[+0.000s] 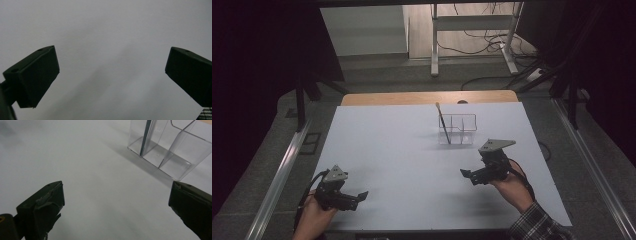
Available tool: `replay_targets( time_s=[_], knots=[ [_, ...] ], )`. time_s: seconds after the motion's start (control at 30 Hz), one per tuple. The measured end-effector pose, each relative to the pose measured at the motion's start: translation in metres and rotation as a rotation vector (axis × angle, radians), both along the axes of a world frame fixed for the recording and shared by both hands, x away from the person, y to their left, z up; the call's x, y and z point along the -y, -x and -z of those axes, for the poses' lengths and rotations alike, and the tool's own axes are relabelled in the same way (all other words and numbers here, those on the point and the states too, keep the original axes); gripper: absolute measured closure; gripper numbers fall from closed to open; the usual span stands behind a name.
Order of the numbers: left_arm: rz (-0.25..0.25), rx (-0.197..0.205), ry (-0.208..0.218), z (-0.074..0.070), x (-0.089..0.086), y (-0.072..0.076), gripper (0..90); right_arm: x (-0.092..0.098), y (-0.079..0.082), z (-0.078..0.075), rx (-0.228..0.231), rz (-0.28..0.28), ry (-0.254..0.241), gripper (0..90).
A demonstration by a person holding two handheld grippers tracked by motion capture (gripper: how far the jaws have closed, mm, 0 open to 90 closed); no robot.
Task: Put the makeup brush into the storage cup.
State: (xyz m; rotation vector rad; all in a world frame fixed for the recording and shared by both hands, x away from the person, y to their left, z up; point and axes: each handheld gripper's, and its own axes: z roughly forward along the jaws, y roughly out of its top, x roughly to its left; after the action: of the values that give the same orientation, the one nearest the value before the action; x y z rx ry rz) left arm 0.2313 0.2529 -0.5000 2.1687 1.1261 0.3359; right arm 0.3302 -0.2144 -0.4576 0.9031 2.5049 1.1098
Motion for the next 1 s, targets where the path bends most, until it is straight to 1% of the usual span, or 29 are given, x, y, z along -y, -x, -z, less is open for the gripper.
replay_targets(
  time_s=[0.6, 1.0],
  knots=[
    [0.000, 0.000, -0.001, 0.000, 0.000, 0.000, 0.0, 0.010, 0.009, 0.003, -0.006, 0.008, 0.011, 0.0],
    [-0.001, 0.001, -0.001, 0.000, 0.000, 0.000, 0.0, 0.019, 0.015, 0.004, -0.014, 0.028, 0.010, 0.0]
  ],
)
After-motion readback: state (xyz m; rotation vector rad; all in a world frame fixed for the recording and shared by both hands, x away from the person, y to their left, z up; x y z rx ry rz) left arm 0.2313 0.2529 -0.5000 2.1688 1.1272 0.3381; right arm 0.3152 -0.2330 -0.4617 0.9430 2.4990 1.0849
